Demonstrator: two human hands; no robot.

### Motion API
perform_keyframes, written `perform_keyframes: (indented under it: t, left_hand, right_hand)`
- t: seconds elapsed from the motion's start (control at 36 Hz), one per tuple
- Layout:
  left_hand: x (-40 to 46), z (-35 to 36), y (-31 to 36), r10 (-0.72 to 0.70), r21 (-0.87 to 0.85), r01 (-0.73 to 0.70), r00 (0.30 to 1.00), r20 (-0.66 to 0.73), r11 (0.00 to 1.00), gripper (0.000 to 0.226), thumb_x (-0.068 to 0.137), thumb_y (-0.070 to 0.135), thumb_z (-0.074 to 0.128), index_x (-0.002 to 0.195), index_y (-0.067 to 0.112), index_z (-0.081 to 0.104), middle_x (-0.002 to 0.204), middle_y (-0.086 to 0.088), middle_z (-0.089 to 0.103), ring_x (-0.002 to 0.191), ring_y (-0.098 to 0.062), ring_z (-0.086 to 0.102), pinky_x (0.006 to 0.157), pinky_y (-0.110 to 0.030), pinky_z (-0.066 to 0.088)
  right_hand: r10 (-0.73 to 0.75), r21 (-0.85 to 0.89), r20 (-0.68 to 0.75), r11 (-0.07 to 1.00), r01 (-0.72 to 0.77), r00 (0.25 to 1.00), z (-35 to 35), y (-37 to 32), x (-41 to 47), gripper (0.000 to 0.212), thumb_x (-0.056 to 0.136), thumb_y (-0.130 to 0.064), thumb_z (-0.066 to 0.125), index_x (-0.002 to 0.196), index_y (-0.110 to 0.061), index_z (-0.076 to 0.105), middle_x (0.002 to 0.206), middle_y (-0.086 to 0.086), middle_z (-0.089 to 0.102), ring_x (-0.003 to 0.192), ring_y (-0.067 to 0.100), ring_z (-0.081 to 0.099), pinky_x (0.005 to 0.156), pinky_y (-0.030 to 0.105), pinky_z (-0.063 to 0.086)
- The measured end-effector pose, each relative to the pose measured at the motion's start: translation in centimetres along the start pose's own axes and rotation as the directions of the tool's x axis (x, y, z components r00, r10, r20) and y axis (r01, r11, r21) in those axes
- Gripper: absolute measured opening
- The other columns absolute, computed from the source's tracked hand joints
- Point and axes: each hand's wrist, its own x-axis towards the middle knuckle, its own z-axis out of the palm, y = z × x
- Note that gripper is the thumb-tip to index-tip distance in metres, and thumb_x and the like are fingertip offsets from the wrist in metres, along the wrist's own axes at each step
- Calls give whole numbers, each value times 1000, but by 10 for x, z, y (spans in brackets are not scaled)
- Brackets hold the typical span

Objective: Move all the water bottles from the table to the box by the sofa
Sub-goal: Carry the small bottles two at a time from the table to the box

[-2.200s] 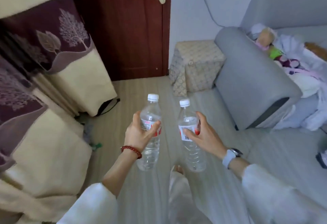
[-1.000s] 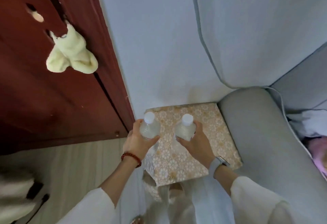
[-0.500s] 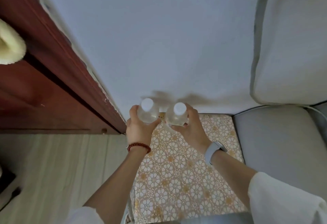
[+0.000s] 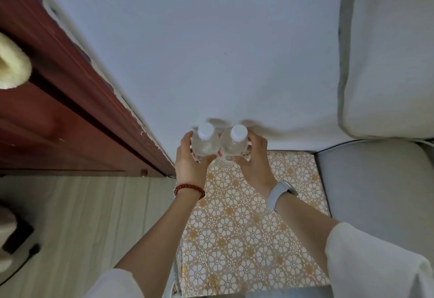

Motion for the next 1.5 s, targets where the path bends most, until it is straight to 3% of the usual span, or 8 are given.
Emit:
perform_keyframes:
  t: [0.25, 0.42, 0.56, 0.78, 0.94, 1.08, 1.25, 1.5]
  left_hand:
    - [-11, -8, 6, -36, 11, 35, 991, 130, 999, 89, 74, 20, 74, 143, 21, 18, 147, -6, 31, 133, -22, 33, 107, -38, 32]
    - [-52, -53, 16, -78, 107, 67, 992, 99, 992, 65, 86, 28, 60, 140, 15, 28, 146, -10, 31, 132, -23, 35, 107, -35, 31]
    - [-106, -138, 25, -128, 103, 130, 992, -22, 986, 50, 87, 25, 59, 133, 15, 43, 136, -7, 45, 97, -6, 48, 91, -17, 31]
    - [-270, -360, -11, -89, 180, 180, 902, -423, 967, 34, 87, 20, 58, 119, 9, 57, 120, -11, 58, 113, -27, 54, 93, -26, 37]
    - [-486, -506, -93, -204, 7, 309, 643, -738, 951, 34, 86, 21, 61, 118, 9, 58, 114, -9, 63, 109, -22, 57, 93, -26, 39]
    - [-692, -572, -174, -397, -240, 426, 329, -857, 872, 33, 85, 19, 62, 115, 4, 58, 115, -13, 62, 107, -26, 59, 94, -33, 44]
    - [-907, -588, -236, -558, -510, 459, -36, -829, 727, 35, 88, 23, 58, 118, 5, 56, 120, -14, 59, 111, -27, 56, 96, -37, 44]
    - [-1135, -581, -312, -626, -784, 356, -471, -621, 509, 35, 88, 24, 57, 119, 7, 57, 121, -11, 61, 112, -24, 56, 95, -31, 41]
  right_hand:
    - [84, 84, -23, 993, -82, 996, 1, -17, -18, 75, 81, -6, 65, 140, -14, 20, 139, 1, 37, 115, 10, 43, 82, 7, 39]
    - [244, 35, -55, 969, -243, 968, -3, -53, -62, 55, 89, -11, 55, 138, -10, 29, 140, 9, 37, 124, 21, 40, 96, 24, 31]
    - [211, -27, 146, 977, -209, 967, 16, -113, -124, 31, 93, -12, 45, 124, -10, 48, 117, 4, 56, 90, 9, 54, 68, 12, 44]
    - [-64, -124, 551, 980, 157, 832, 134, -242, -272, 19, 89, -15, 52, 105, -13, 62, 103, 5, 65, 101, 19, 59, 81, 25, 42]
    - [-224, 16, 801, 935, 353, 556, 254, -307, -473, 18, 90, -6, 49, 104, -4, 60, 94, 15, 65, 87, 23, 60, 69, 15, 44]
    - [-234, 96, 947, 861, 499, 220, 342, -309, -668, 13, 89, -7, 51, 95, -15, 58, 91, 6, 61, 87, 21, 57, 86, 34, 48]
    - [-136, 248, 966, 724, 644, -219, 405, -299, -885, 20, 91, -10, 50, 108, -3, 60, 94, 2, 58, 88, 13, 53, 62, 3, 37]
    - [67, 518, 770, 514, 683, -635, 481, -259, -1166, 24, 91, -15, 50, 112, -9, 59, 110, 12, 66, 89, 14, 56, 74, 20, 39]
